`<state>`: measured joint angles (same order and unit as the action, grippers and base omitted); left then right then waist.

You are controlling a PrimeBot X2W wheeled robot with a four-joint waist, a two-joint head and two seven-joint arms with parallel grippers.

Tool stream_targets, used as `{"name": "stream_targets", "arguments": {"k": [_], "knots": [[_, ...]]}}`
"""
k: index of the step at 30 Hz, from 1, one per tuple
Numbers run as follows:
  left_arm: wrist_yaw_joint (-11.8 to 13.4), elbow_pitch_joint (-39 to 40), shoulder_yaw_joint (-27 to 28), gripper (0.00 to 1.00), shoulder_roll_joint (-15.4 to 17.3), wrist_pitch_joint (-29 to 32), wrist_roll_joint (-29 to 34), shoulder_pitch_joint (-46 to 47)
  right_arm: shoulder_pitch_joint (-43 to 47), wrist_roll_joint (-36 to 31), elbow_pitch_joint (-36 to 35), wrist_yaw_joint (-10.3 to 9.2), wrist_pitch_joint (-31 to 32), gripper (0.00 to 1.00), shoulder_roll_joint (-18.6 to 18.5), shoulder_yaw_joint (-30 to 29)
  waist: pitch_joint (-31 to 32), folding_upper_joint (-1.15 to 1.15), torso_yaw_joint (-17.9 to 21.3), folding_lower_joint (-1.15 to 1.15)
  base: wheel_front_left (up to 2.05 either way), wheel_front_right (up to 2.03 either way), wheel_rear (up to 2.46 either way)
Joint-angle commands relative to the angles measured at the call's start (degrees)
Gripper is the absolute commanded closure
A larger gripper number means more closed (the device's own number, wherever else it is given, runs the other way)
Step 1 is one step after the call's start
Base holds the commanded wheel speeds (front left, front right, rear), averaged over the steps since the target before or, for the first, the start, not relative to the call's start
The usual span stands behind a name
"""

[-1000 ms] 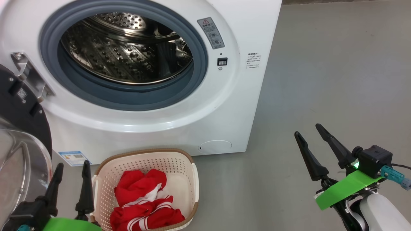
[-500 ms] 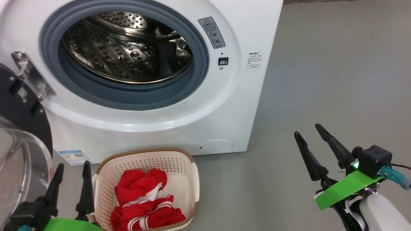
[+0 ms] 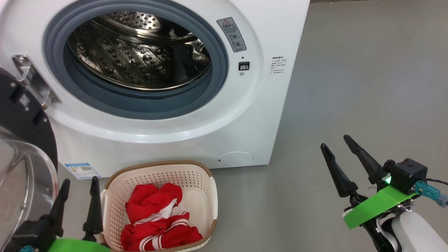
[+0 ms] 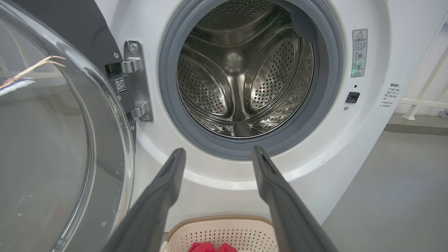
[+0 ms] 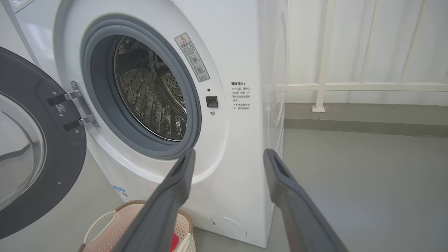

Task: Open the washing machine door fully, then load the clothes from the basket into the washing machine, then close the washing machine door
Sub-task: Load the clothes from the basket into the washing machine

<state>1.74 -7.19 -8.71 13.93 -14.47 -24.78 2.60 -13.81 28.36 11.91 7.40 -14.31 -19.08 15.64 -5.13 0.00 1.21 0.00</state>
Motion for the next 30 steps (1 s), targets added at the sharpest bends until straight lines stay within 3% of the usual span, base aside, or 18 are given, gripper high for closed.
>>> {"name": "stream_targets", "arguments": {"k": [1, 16, 30], "knots": [[-0.38, 1.08, 2.40, 0.00, 1.19, -0.52, 0.35, 2.24, -0.67, -0.33, -1.38, 0.09, -0.69, 0.00, -0.43, 0.72, 0.03, 0.00, 0.01, 0.00, 0.00, 0.00, 0.00], [-0.21, 0.61, 2.49, 0.00, 0.94, -0.52, 0.27, 3.04, -1.07, -0.59, -1.89, 0.09, -0.69, 0.00, -0.36, 0.48, -1.87, 0.00, 0.01, 0.00, 0.00, 0.00, 0.00], [-0.88, -1.41, 1.04, 0.00, 0.65, -0.35, 0.06, 7.22, -3.43, -1.29, -2.87, 0.09, -0.69, 0.00, -0.10, 0.38, -8.61, 0.00, 0.39, 0.00, 0.00, 0.00, 0.00]]}}
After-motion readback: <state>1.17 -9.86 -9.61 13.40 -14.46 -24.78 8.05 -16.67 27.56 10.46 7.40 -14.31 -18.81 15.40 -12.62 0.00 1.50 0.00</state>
